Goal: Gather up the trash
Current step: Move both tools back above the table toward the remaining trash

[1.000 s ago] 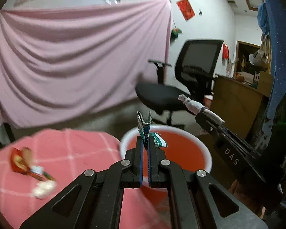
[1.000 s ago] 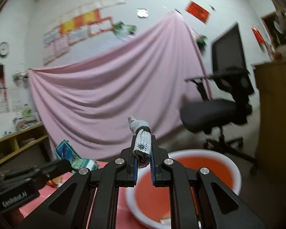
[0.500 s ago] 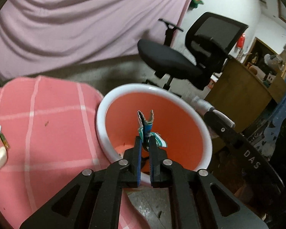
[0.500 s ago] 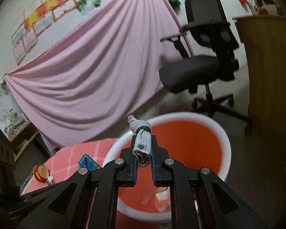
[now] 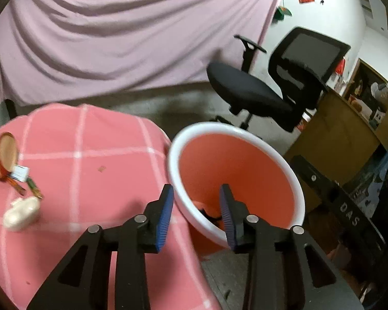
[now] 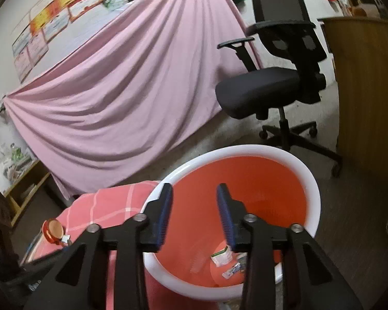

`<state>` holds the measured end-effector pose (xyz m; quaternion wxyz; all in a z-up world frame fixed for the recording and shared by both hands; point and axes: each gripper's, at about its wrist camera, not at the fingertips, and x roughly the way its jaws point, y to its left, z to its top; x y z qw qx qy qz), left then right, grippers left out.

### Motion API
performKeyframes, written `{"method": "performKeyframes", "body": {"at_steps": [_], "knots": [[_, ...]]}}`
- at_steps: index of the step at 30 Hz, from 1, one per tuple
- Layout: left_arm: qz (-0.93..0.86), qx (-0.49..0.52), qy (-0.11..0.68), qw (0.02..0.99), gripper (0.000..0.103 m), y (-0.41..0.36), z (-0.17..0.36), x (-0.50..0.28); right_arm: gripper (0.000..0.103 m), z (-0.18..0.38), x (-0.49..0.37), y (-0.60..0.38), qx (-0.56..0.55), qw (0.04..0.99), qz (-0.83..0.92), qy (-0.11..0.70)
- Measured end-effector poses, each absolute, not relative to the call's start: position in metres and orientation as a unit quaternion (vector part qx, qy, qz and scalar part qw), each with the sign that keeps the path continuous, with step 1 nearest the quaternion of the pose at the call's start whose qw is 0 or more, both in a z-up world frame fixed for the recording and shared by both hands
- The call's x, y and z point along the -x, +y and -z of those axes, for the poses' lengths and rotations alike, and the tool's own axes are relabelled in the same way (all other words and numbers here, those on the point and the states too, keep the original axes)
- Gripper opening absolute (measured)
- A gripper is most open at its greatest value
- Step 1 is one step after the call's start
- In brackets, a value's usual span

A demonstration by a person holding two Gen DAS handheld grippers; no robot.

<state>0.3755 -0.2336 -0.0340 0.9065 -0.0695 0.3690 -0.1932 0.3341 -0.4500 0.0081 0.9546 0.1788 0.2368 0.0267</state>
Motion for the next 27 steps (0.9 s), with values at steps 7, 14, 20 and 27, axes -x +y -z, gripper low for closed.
{"method": "performKeyframes", "body": {"at_steps": [7,14,20,27], "knots": [[0.156,0.073,0.316,0.933,0.047,-0.198,0.02,-0.359,0.059,-0.024,-0.327,-0.426,-0.146,0.968,-0.047,0.198],[0.091,0.118,0.241,0.959,0.096,-0.137,0.006,-0.331,0.098,-0.041,-0.313,-0.405,-0.143,0.979,-0.056,0.132],[0.023,0.106,0.18,0.978,0.099,-0.093,0.0,-0.304,0.103,-0.046,-0.311,-0.379,-0.127,0.983,-0.073,0.108],[-0.017,0.089,0.125,0.988,0.1,-0.052,0.004,-0.278,0.103,-0.05,-0.294,-0.344,-0.091,0.989,-0.109,0.048]]}}
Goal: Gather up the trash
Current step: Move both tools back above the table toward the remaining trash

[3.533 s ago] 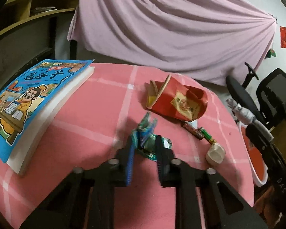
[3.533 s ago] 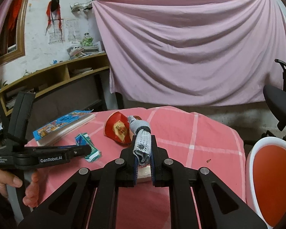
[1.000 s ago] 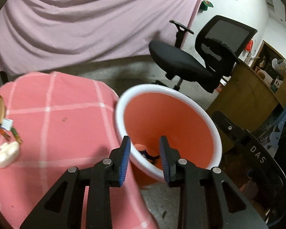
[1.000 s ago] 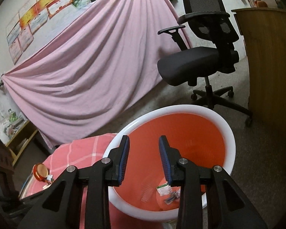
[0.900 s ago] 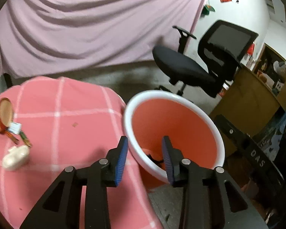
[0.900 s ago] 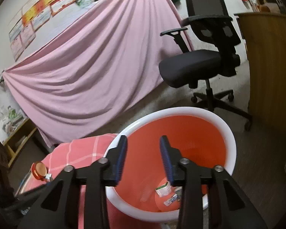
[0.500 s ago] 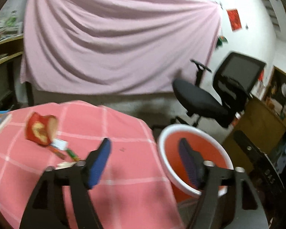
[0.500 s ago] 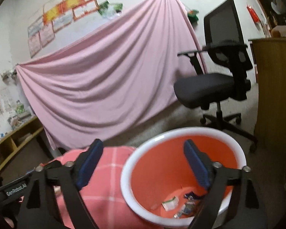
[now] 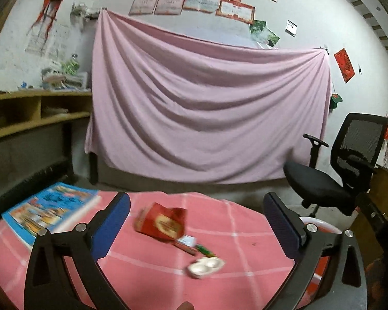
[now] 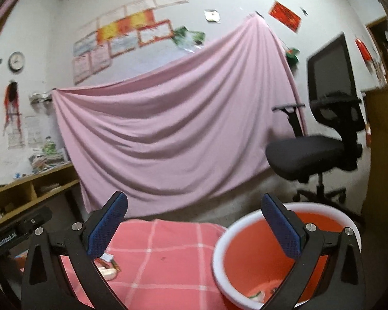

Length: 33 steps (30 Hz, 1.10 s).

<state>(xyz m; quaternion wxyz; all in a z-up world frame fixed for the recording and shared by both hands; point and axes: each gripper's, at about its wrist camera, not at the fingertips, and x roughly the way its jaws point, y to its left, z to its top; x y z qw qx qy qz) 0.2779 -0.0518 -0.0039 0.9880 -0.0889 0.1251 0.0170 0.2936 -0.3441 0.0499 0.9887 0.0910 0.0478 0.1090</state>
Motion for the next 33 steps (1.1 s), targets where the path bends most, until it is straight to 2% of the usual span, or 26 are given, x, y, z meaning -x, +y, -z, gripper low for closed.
{"method": "performKeyframes", "body": {"at_steps": [11,20,29,33], "knots": [[-0.069,0.043,0.084,0.993,0.1,-0.01,0.024,-0.252,0.103,-0.045,-0.278,-0.284,-0.013,0.986,-0.166,-0.003],[-0.077,0.042,0.097,0.991,0.1,0.018,0.036,-0.257,0.103,-0.037,-0.286,-0.245,0.031,0.982,-0.186,0.017],[-0.076,0.114,0.136,0.981,0.1,0.053,0.042,-0.265,0.103,-0.024,-0.31,-0.223,0.05,0.972,-0.207,0.102],[-0.08,0.121,0.174,0.974,0.1,0.059,0.043,-0.277,0.103,-0.008,-0.336,-0.208,0.068,0.952,-0.218,0.206]]}}
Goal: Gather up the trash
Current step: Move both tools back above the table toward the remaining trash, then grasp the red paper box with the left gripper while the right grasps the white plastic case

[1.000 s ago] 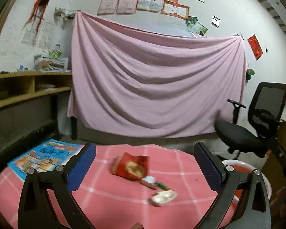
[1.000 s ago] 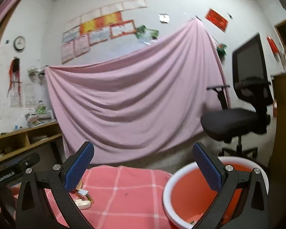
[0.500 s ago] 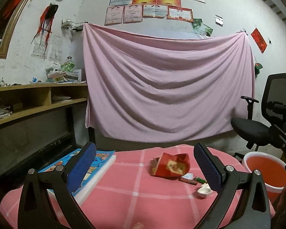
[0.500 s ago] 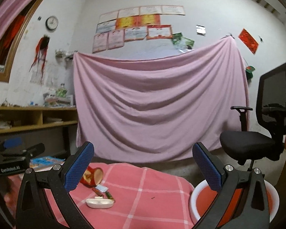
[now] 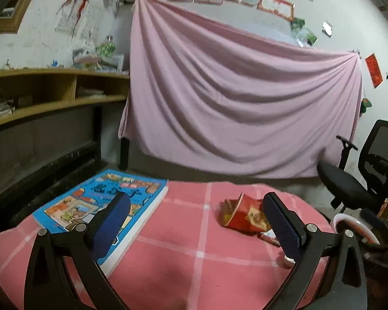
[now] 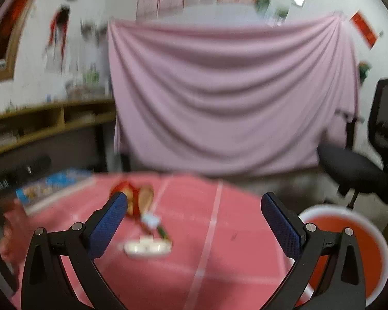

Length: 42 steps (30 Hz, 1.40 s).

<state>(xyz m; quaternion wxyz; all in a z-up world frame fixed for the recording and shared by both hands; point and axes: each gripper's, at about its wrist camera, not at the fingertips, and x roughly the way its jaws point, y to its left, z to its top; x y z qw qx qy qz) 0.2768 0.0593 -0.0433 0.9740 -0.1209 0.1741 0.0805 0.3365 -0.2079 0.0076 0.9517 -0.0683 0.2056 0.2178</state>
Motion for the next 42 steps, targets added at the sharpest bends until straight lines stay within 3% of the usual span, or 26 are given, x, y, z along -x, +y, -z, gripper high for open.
{"method": "performKeyframes", "body": {"at_steps": [5,14,16,18,23,25,27,29,32,35,42], "knots": [[-0.076,0.133,0.25,0.956,0.1,0.063,0.057,-0.3,0.103,0.012,-0.363,-0.199,0.071,0.92,-0.236,0.306],[-0.05,0.143,0.335,0.93,0.1,0.058,0.079,-0.326,0.102,0.034,-0.366,-0.168,0.137,0.878,-0.267,0.372],[-0.042,0.15,0.34,0.927,0.1,0.056,0.081,-0.328,0.096,0.037,-0.365,-0.161,0.151,0.873,-0.269,0.378],[-0.034,0.155,0.343,0.926,0.099,0.056,0.081,-0.33,0.08,0.041,-0.366,-0.158,0.158,0.866,-0.275,0.387],[-0.01,0.163,0.357,0.92,0.099,0.051,0.086,-0.344,0.058,0.041,-0.369,-0.166,0.136,0.859,-0.29,0.399],[0.0,0.167,0.366,0.915,0.097,0.05,0.088,-0.353,0.058,0.04,-0.371,-0.171,0.124,0.861,-0.288,0.401],[0.007,0.174,0.368,0.913,0.086,0.05,0.088,-0.36,0.058,0.038,-0.373,-0.176,0.111,0.864,-0.283,0.402],[0.014,0.172,0.367,0.914,0.081,0.049,0.087,-0.365,0.058,0.037,-0.374,-0.18,0.106,0.868,-0.273,0.401],[0.032,0.171,0.358,0.918,0.066,0.046,0.084,-0.372,0.058,0.034,-0.372,-0.181,0.112,0.875,-0.262,0.392],[0.044,0.172,0.349,0.92,0.061,0.044,0.081,-0.382,0.058,0.032,-0.369,-0.184,0.111,0.881,-0.253,0.384],[0.078,0.158,0.358,0.917,0.031,0.032,0.081,-0.396,0.058,0.031,-0.378,-0.2,0.068,0.886,-0.238,0.391]]}}
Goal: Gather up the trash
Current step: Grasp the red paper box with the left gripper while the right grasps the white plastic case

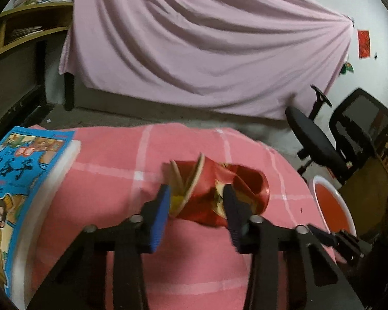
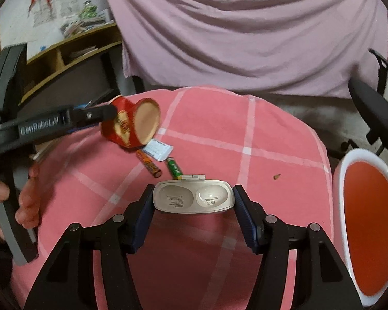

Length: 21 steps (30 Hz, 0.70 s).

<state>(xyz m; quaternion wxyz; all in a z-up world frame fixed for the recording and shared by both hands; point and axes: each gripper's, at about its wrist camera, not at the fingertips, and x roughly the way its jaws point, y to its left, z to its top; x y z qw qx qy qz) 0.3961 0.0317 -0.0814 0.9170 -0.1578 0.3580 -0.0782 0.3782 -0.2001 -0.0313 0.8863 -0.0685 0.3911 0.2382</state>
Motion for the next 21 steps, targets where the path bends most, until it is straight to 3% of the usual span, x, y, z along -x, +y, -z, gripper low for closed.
{"method": "performKeyframes", "body": {"at_steps": [2,11,14,21], "knots": [[0.081,0.15,0.363,0.916,0.025,0.029,0.083,-0.396,0.058,0.031,-0.38,-0.205,0.058,0.887,-0.236,0.393],[0.085,0.131,0.362,0.919,0.016,0.016,0.086,-0.386,0.058,0.033,-0.388,-0.215,0.022,0.881,-0.241,0.407],[0.087,0.122,0.361,0.92,0.004,0.013,0.086,-0.384,0.058,0.033,-0.387,-0.216,0.015,0.88,-0.244,0.407],[0.068,0.117,0.342,0.93,0.001,0.009,0.084,-0.373,0.058,0.032,-0.385,-0.221,0.006,0.882,-0.248,0.401]]}}
